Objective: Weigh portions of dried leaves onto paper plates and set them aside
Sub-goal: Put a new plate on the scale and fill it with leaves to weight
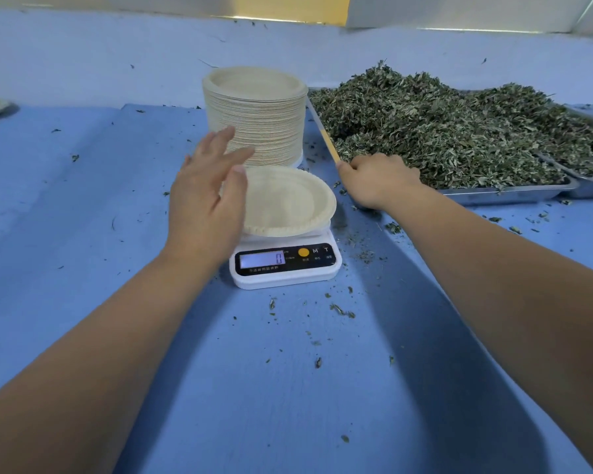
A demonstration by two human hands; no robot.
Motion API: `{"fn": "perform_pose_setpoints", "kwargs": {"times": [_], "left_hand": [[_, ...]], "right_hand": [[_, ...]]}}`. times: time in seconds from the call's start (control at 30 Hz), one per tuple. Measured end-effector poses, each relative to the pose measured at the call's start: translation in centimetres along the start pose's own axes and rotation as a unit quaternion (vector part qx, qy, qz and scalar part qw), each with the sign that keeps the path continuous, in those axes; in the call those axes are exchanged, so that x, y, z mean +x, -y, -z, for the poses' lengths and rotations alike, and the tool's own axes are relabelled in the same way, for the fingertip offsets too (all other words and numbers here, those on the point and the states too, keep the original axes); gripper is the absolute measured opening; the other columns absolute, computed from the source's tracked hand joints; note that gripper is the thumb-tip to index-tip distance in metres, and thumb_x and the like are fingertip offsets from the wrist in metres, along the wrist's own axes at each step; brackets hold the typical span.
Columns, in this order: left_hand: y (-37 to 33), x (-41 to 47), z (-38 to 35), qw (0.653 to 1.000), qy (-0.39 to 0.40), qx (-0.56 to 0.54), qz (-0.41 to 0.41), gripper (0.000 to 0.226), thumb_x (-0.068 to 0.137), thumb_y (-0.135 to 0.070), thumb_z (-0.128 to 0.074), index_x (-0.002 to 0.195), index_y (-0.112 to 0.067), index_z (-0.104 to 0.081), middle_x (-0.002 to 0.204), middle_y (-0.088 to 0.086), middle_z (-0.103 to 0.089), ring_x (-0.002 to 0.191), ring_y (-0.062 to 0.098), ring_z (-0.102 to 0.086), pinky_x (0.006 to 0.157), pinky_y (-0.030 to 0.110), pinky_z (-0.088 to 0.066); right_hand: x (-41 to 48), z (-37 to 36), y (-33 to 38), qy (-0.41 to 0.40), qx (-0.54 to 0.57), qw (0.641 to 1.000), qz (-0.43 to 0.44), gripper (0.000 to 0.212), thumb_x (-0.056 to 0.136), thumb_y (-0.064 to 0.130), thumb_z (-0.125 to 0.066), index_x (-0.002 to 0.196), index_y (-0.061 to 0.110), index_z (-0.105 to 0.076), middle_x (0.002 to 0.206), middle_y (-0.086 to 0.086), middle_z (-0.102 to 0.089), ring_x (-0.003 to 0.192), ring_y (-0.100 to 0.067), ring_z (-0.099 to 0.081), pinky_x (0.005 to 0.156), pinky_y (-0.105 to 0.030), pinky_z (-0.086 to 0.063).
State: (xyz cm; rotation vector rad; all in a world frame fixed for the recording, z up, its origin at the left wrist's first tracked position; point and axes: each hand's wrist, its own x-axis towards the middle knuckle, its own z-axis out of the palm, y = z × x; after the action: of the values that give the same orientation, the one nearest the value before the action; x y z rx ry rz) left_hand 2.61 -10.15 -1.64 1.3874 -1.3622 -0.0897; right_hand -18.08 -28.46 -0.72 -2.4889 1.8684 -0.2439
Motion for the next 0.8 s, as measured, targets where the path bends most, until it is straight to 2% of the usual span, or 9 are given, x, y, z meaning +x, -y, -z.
{"fn": "perform_pose_setpoints", "kwargs": {"times": [0.07,0.13,0.2,0.27,0.37,0.47,0.63,0.7,0.8], "left_hand": [[0.8,0.3,0.1,0.993,-0.031,-0.048,0.100,0.043,0.100,-0.027,-0.038,0.131,-0.024,-0.069,0.151,-0.015,-0.049,0.142,-0.003,-0.037,0.123,0.031,-0.027],[1.6,0.7,0.4,0.977,-0.062,-0.086,0.186,0.041,0.103,-0.029,-0.039,0.131,-0.028,-0.068,0.142,-0.021,-0.055,0.131,-0.008,-0.044,0.117,0.026,-0.033],[2.2,1.2,0.6,0.958,-0.085,-0.118,0.249,0.038,0.101,-0.032,-0.039,0.124,-0.035,-0.069,0.124,-0.029,-0.056,0.119,-0.008,-0.047,0.104,0.022,-0.034],[2.8,1.4,0.7,0.945,-0.094,-0.132,0.285,0.033,0.100,-0.034,-0.039,0.116,-0.042,-0.067,0.119,-0.027,-0.054,0.119,-0.004,-0.047,0.097,0.021,-0.032],[3.3,1.6,0.8,0.935,-0.107,-0.141,0.306,0.030,0.100,-0.032,-0.040,0.111,-0.041,-0.066,0.107,-0.029,-0.054,0.114,-0.001,-0.048,0.082,0.014,-0.033],[3.4,1.6,0.7,0.939,-0.106,-0.130,0.301,0.035,0.100,-0.026,-0.037,0.110,-0.035,-0.069,0.099,-0.031,-0.051,0.110,0.000,-0.048,0.078,0.012,-0.032],[3.9,1.7,0.6,0.935,-0.115,-0.151,0.300,0.034,0.099,-0.028,-0.039,0.103,-0.035,-0.073,0.118,-0.024,-0.054,0.120,-0.002,-0.046,0.099,0.024,-0.032],[3.9,1.6,0.5,0.938,-0.115,-0.153,0.288,0.035,0.098,-0.030,-0.040,0.105,-0.032,-0.074,0.126,-0.025,-0.054,0.120,-0.006,-0.044,0.099,0.022,-0.030],[4.0,1.4,0.4,0.940,-0.119,-0.155,0.279,0.036,0.097,-0.033,-0.040,0.106,-0.031,-0.075,0.137,-0.021,-0.056,0.120,-0.008,-0.044,0.094,0.018,-0.030]], "right_hand": [[0.0,0.1,0.0,0.040,0.014,0.999,0.008,0.081,0.091,0.077,-0.010,0.144,0.027,-0.046,0.143,-0.012,-0.051,0.130,-0.039,-0.046,0.100,-0.056,-0.038],[-0.2,0.1,-0.1,0.060,0.015,0.998,0.018,0.088,0.088,0.082,-0.007,0.148,0.029,-0.044,0.147,-0.008,-0.051,0.132,-0.037,-0.048,0.098,-0.053,-0.039],[-0.4,0.2,-0.1,0.057,0.003,0.998,0.024,0.087,0.089,0.082,-0.007,0.145,0.030,-0.048,0.143,-0.006,-0.055,0.128,-0.036,-0.051,0.090,-0.050,-0.039],[-0.7,0.2,-0.1,0.047,-0.016,0.998,0.038,0.082,0.091,0.079,-0.008,0.136,0.028,-0.055,0.128,-0.006,-0.062,0.116,-0.035,-0.057,0.083,-0.047,-0.040],[-1.3,-0.2,-0.3,-0.001,-0.019,0.998,0.066,0.072,0.096,0.073,-0.013,0.100,0.022,-0.063,0.089,-0.001,-0.061,0.087,-0.028,-0.060,0.073,-0.040,-0.044],[-1.7,-0.6,-0.5,-0.057,0.000,0.996,0.064,0.064,0.100,0.068,-0.020,0.070,0.018,-0.049,0.070,-0.003,-0.055,0.066,-0.025,-0.055,0.061,-0.034,-0.041],[-0.2,0.1,-0.4,-0.018,0.059,0.996,0.062,0.064,0.102,0.058,-0.035,0.056,0.014,-0.044,0.050,-0.004,-0.048,0.049,-0.025,-0.047,0.051,-0.029,-0.037],[0.9,0.6,-0.5,-0.005,0.088,0.995,0.046,0.063,0.103,0.051,-0.040,0.052,0.014,-0.040,0.042,-0.001,-0.040,0.043,-0.023,-0.039,0.048,-0.027,-0.033],[2.0,1.3,-1.1,-0.043,0.139,0.989,0.030,0.059,0.101,0.048,-0.043,0.053,0.014,-0.041,0.042,-0.001,-0.037,0.043,-0.022,-0.037,0.048,-0.027,-0.033]]}}
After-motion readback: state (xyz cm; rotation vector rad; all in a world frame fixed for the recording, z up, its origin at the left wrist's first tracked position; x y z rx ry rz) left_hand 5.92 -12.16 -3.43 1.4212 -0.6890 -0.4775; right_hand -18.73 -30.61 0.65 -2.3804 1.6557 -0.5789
